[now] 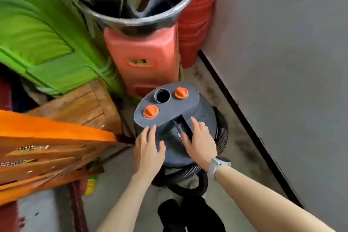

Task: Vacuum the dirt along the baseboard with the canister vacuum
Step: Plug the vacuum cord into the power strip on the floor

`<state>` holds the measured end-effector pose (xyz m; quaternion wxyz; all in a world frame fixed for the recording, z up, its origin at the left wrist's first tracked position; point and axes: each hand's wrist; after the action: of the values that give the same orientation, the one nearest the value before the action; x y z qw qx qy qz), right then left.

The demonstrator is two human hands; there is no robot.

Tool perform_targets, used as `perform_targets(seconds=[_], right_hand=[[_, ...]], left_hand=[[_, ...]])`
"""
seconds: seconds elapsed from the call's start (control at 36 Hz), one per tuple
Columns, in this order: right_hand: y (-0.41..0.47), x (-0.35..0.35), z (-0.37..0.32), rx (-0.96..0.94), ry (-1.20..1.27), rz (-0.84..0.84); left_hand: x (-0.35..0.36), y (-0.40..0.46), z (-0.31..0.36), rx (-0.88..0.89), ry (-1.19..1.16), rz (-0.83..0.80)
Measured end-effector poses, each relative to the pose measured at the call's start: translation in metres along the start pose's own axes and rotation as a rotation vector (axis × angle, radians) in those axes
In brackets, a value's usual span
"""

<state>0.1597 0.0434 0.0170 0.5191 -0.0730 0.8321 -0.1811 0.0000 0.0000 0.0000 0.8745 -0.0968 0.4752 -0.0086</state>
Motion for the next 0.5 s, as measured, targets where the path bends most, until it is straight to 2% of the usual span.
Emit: perform_targets(seconds=[0.08, 0.19, 0.31, 0.5], right_hand=[[0.022, 0.026, -0.003, 0.004, 0.058, 0.028], [0.032, 0.052, -0.005, 0.059, 0.098, 0.035], [0.037, 0.067, -0.003, 0.065, 0.035, 0.142], [0.037, 0.077, 0.001, 0.011, 0.067, 0.276]], left_hand=[[0.022, 0.030, -0.021, 0.126, 0.141, 0.106], [0.042, 0.047, -0.038, 0.122, 0.189, 0.141], [0.054, 0.049, -0.053, 0.184, 0.205, 0.225], [0.067, 0.052, -0.068, 0.274, 0.285, 0.456]])
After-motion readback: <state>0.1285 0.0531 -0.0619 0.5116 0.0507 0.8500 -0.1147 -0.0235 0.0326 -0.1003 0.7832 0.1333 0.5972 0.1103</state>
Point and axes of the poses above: each hand's wrist, its own y-axis towards the middle knuckle, its own x-axis out of the palm, z = x × y, and after that the axes turned 11 degrees about x, right-handed
